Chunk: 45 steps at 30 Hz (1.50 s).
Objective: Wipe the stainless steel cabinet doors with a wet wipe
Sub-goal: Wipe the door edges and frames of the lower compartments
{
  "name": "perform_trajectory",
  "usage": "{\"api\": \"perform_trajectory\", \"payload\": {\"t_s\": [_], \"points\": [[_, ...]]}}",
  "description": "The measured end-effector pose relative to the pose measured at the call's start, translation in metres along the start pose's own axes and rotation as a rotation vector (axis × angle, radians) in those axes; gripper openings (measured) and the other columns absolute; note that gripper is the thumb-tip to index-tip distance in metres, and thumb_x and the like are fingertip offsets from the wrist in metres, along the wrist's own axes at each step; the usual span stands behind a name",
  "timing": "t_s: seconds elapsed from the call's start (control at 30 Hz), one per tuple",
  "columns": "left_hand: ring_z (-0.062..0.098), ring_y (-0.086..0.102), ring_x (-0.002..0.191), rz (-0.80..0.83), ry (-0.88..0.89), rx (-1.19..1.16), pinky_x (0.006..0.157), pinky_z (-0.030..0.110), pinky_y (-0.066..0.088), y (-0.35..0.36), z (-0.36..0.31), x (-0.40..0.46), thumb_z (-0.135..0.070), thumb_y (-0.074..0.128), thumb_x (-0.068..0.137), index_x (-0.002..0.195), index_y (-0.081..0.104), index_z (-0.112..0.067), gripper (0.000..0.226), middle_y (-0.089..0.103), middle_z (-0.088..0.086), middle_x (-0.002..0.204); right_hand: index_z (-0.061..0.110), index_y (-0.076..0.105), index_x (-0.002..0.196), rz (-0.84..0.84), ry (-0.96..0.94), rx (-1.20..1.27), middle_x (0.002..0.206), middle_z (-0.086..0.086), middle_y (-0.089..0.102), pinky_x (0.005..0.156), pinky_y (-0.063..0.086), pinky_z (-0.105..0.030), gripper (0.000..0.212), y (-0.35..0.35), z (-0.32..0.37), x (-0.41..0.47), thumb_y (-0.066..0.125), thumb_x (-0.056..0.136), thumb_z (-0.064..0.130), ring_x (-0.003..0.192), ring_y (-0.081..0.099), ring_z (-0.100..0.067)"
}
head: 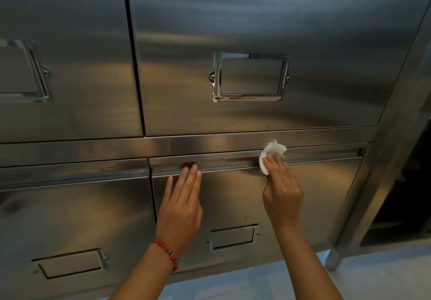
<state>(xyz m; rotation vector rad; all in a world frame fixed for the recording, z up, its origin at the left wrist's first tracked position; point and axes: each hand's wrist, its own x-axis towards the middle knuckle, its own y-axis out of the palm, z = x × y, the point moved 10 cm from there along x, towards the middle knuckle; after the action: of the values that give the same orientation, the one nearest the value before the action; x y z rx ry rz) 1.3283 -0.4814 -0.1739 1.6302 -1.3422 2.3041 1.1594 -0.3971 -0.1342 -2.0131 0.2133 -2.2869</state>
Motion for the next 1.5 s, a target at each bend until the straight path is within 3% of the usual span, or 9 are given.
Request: {"api": "perform_trajectory", "payload": {"t_s": [0.07, 0.17, 0.43, 0.67, 0.83, 0.93, 1.13, 1.3, 1.5], "points": [[0.034, 0.043, 0.127, -0.007, 0.001, -0.003, 0.110, 0.045, 0.021, 0.000, 0.000, 0.000, -0.010, 0.038, 0.079, 0.128, 0.052, 0.004, 0.052, 0.047, 0.018, 0.137, -0.004, 0.070, 0.103, -0.021, 0.019, -0.011, 0.111, -0.020, 0.066, 0.086, 0.053, -0.044, 0.028, 0.000, -0.002, 0.000, 0.048, 0.085, -0.005, 0.104, 0.064, -0.033], [0.034, 0.044, 0.127, -0.021, -0.004, -0.007, 0.110, 0.045, 0.021, -0.001, 0.000, 0.000, -0.009, 0.037, 0.079, 0.127, 0.052, 0.005, 0.052, 0.047, 0.018, 0.137, -0.005, 0.070, 0.102, -0.036, 0.027, 0.010, 0.110, -0.020, 0.066, 0.087, 0.053, -0.043, 0.031, 0.003, 0.007, -0.002, 0.057, 0.075, -0.015, 0.104, 0.064, -0.034], [0.033, 0.043, 0.128, -0.017, -0.005, -0.005, 0.110, 0.045, 0.020, 0.000, 0.000, 0.000, -0.010, 0.036, 0.081, 0.129, 0.051, 0.004, 0.052, 0.047, 0.018, 0.138, -0.001, 0.068, 0.108, 0.023, -0.091, 0.024, 0.115, -0.016, 0.065, 0.093, 0.050, -0.042, 0.045, 0.006, 0.011, 0.001, 0.055, 0.069, -0.020, 0.109, 0.062, -0.027], [0.032, 0.043, 0.128, -0.013, 0.006, 0.003, 0.110, 0.045, 0.021, 0.001, 0.001, 0.000, -0.009, 0.037, 0.080, 0.129, 0.051, 0.004, 0.053, 0.046, 0.018, 0.138, -0.005, 0.070, 0.103, -0.036, 0.021, 0.049, 0.111, -0.020, 0.065, 0.083, 0.055, -0.046, 0.029, 0.002, 0.002, 0.000, 0.051, 0.082, -0.011, 0.106, 0.062, -0.034], [0.030, 0.042, 0.129, -0.013, 0.005, 0.000, 0.111, 0.044, 0.018, 0.001, 0.001, 0.000, -0.010, 0.036, 0.080, 0.129, 0.050, 0.004, 0.053, 0.046, 0.018, 0.138, -0.002, 0.068, 0.108, 0.018, -0.073, 0.049, 0.115, -0.017, 0.065, 0.092, 0.050, -0.042, 0.045, 0.006, 0.011, 0.002, 0.055, 0.069, -0.021, 0.110, 0.061, -0.029], [0.031, 0.042, 0.129, -0.011, 0.011, 0.006, 0.111, 0.044, 0.019, 0.001, 0.001, 0.000, -0.009, 0.035, 0.079, 0.129, 0.050, 0.004, 0.054, 0.046, 0.018, 0.138, -0.001, 0.068, 0.108, 0.020, -0.067, 0.033, 0.116, -0.017, 0.064, 0.096, 0.048, -0.041, 0.042, 0.004, -0.002, 0.003, 0.049, 0.075, -0.019, 0.111, 0.060, -0.028], [0.031, 0.041, 0.130, -0.006, 0.010, 0.010, 0.111, 0.045, 0.020, 0.003, 0.002, -0.001, -0.010, 0.036, 0.079, 0.130, 0.049, 0.003, 0.054, 0.044, 0.017, 0.140, -0.004, 0.070, 0.103, -0.044, 0.023, 0.035, 0.111, -0.020, 0.065, 0.082, 0.055, -0.045, 0.033, -0.002, -0.009, 0.002, 0.043, 0.083, -0.008, 0.106, 0.062, -0.035], [0.031, 0.040, 0.130, -0.001, 0.008, 0.008, 0.110, 0.046, 0.022, 0.006, 0.001, -0.001, -0.011, 0.035, 0.080, 0.132, 0.048, 0.003, 0.055, 0.043, 0.017, 0.140, -0.002, 0.068, 0.107, 0.028, -0.085, 0.099, 0.113, -0.018, 0.065, 0.091, 0.052, -0.041, 0.045, 0.009, 0.021, 0.002, 0.054, 0.068, -0.020, 0.108, 0.062, -0.029], [0.031, 0.042, 0.129, -0.006, 0.012, 0.006, 0.111, 0.045, 0.021, 0.004, 0.002, -0.001, -0.011, 0.035, 0.080, 0.131, 0.048, 0.003, 0.054, 0.044, 0.017, 0.140, -0.002, 0.069, 0.108, 0.046, -0.126, 0.016, 0.115, -0.016, 0.065, 0.094, 0.050, -0.040, 0.038, 0.005, 0.002, 0.005, 0.050, 0.078, -0.016, 0.110, 0.062, -0.028]]}}
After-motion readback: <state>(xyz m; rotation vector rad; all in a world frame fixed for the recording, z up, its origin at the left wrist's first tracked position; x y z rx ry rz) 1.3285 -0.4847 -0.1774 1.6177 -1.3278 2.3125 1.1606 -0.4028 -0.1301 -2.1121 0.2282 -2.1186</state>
